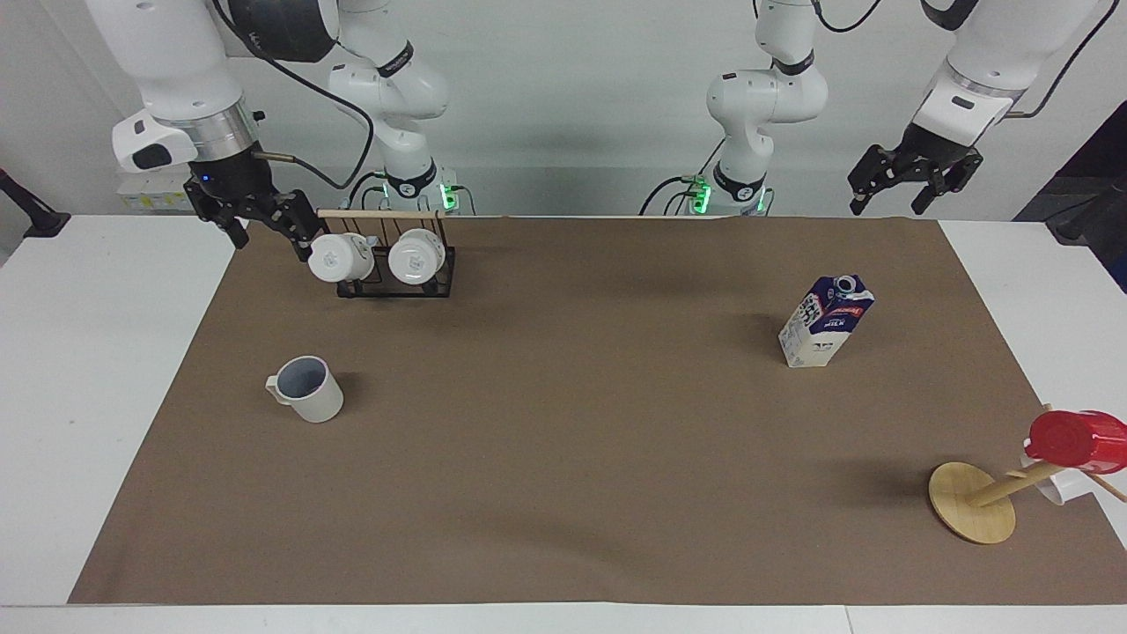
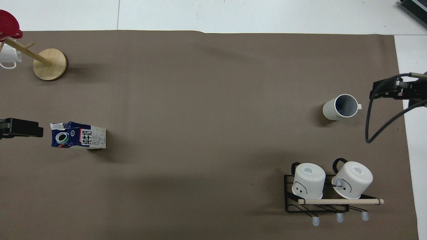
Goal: Place cup and milk on table
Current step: 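Lower the right gripper over the lone white mug's rim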
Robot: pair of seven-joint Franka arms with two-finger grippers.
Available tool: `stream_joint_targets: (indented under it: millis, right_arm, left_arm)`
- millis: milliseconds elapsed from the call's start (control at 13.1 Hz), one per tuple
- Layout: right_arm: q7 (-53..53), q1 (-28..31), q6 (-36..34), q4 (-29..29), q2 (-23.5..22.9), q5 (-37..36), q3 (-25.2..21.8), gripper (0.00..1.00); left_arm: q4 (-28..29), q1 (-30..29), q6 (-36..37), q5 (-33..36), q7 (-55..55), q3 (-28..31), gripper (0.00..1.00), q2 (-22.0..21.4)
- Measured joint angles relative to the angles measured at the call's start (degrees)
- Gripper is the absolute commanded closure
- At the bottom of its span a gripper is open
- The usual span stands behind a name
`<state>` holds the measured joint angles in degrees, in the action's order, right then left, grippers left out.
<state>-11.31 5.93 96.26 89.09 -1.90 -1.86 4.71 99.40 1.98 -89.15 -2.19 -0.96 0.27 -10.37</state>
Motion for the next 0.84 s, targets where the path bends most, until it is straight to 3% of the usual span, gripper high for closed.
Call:
stream_joint_targets:
  millis: [838]
  right_arm:
    - [1.7,-0.1,19.3,4.7,-13.2,0.0,0.0,0.00]
  left_arm:
    - [0.0,0.0,0.0,0.0,0.0,0.0,0.00,0.0]
